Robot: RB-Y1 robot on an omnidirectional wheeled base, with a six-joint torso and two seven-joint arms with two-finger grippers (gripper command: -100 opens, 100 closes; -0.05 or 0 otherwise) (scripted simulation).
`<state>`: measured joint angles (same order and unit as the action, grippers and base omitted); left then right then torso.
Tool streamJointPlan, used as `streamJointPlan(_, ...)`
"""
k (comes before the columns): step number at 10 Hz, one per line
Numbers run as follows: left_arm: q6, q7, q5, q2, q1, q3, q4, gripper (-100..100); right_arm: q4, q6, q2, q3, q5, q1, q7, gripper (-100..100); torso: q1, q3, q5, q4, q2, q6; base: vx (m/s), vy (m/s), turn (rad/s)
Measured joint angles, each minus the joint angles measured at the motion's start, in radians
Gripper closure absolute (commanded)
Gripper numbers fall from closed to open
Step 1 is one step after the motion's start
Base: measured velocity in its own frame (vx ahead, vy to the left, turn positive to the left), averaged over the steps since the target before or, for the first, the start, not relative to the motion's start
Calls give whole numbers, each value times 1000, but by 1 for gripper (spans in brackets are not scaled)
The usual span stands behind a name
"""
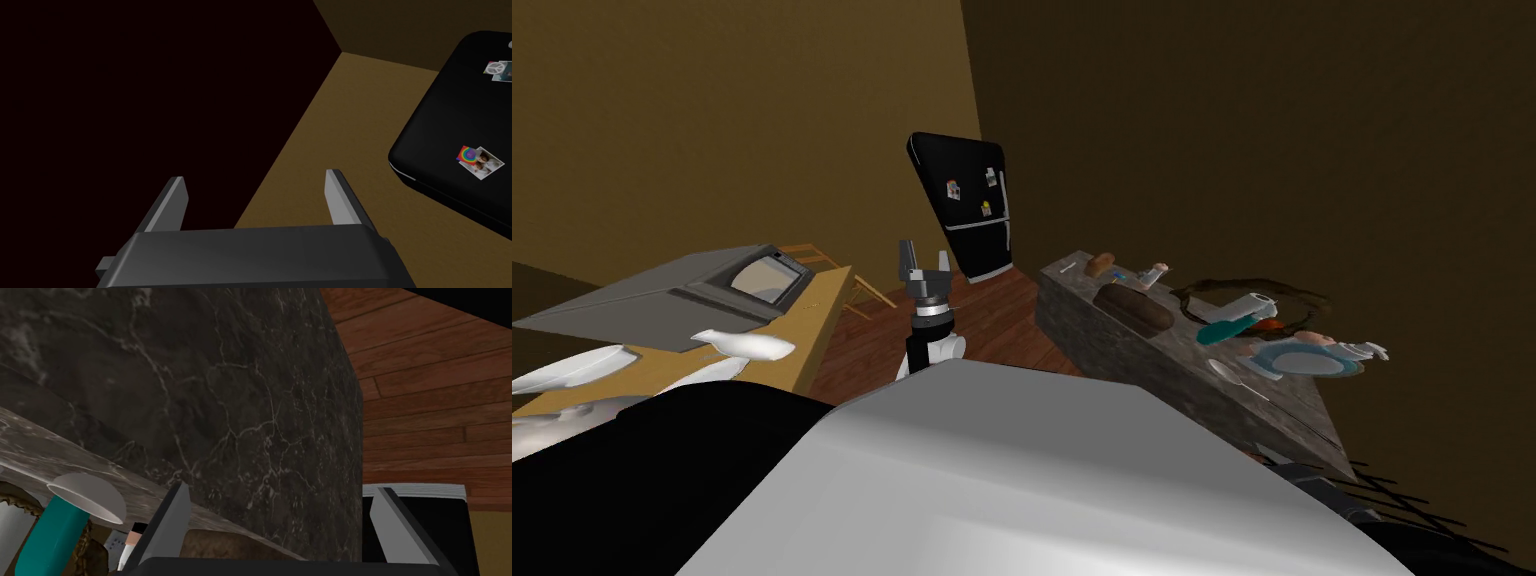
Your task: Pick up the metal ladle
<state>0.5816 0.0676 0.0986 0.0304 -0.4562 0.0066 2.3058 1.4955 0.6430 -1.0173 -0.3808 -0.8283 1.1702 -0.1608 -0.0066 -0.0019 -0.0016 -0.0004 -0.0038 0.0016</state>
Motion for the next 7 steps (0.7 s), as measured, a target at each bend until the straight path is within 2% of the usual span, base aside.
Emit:
streamJointPlan(2,0,0,0,0,0,0,0,0,-66,14,-51,-24,-48,21,-15,-100,-1,-1,0,-1,-2,-2,87,-65,387)
streamJointPlan(3,0,0,0,0,0,0,0,0,-86,17,-72,-41,-76,47,-25,-100,-2,-2,0,-1,-4,-1,67,-81,78)
streamJointPlan(5,0,0,0,0,0,0,0,0,-135,14,-106,-38,-117,45,-28,-100,-1,-1,0,0,-2,-1,57,-72,204)
streamJointPlan(7,0,0,0,0,0,0,0,0,-184,19,-144,-48,-169,65,-35,-100,-3,-2,-1,-1,-3,-1,65,-81,180)
